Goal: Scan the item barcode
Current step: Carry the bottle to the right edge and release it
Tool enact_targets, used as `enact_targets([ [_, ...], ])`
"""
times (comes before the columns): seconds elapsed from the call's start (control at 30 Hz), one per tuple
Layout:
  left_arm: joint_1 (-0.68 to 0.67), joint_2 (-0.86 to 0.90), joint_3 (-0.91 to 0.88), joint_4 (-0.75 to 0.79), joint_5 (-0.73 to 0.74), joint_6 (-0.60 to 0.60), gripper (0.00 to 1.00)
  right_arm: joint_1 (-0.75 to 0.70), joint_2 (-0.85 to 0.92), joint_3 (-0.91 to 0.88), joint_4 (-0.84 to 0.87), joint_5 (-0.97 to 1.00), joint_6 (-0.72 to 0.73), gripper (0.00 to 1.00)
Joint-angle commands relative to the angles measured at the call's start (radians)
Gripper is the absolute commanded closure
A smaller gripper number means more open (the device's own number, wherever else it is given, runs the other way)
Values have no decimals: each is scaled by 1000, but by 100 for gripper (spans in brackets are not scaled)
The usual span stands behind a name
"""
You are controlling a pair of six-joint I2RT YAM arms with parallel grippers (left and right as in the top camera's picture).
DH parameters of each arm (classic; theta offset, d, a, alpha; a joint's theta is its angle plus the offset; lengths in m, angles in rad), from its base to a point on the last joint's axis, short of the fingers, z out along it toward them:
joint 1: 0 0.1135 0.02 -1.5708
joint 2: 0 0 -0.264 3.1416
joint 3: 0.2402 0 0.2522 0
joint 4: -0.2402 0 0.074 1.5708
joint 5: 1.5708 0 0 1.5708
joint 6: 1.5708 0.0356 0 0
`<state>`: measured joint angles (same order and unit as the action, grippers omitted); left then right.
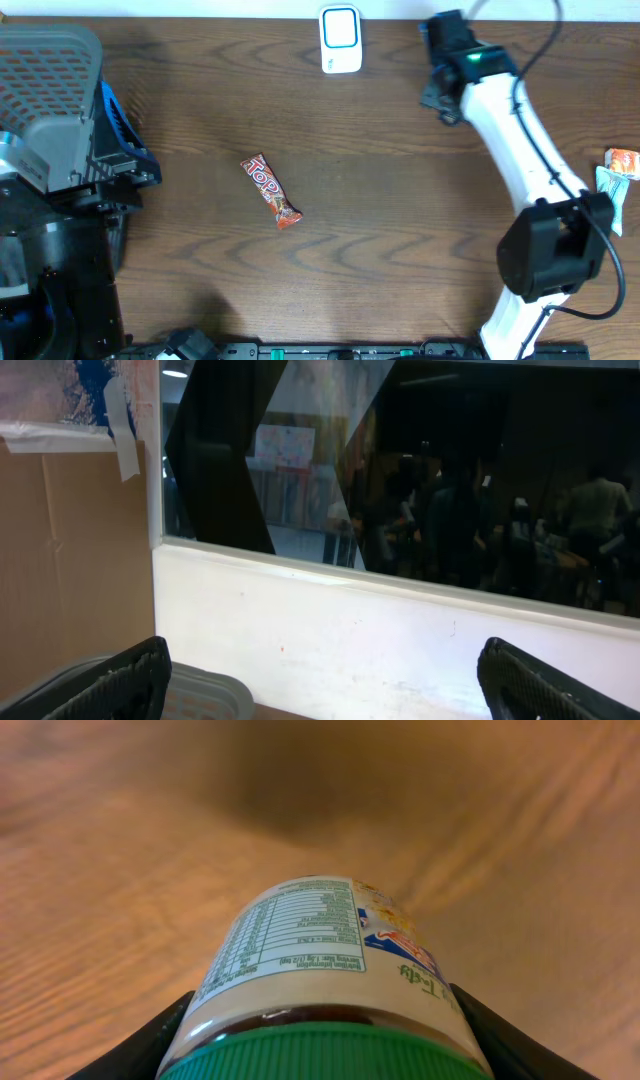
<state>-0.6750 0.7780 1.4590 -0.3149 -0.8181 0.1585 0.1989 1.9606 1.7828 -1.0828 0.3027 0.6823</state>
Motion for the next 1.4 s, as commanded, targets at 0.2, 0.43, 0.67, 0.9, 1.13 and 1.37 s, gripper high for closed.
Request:
enact_targets([
  [0.2,3,-1,-2,1,-6,13,2,-231,11,-16,-89,-145,26,39],
  [0.43,3,-1,-2,1,-6,13,2,-393,29,-154,18,-144,27,42],
  [0.67,3,-1,-2,1,-6,13,2,-541,29,-350,199,-150,-5,42],
  [0.9,3,-1,-2,1,-6,13,2,-737,29,-366,272,-127,-24,38],
  [1.13,3,-1,-2,1,-6,13,2,-924,29,-365,386,-187,-47,11],
  [1.37,3,-1,-2,1,-6,13,2,-982,11,-316,353,-341,-108,1],
])
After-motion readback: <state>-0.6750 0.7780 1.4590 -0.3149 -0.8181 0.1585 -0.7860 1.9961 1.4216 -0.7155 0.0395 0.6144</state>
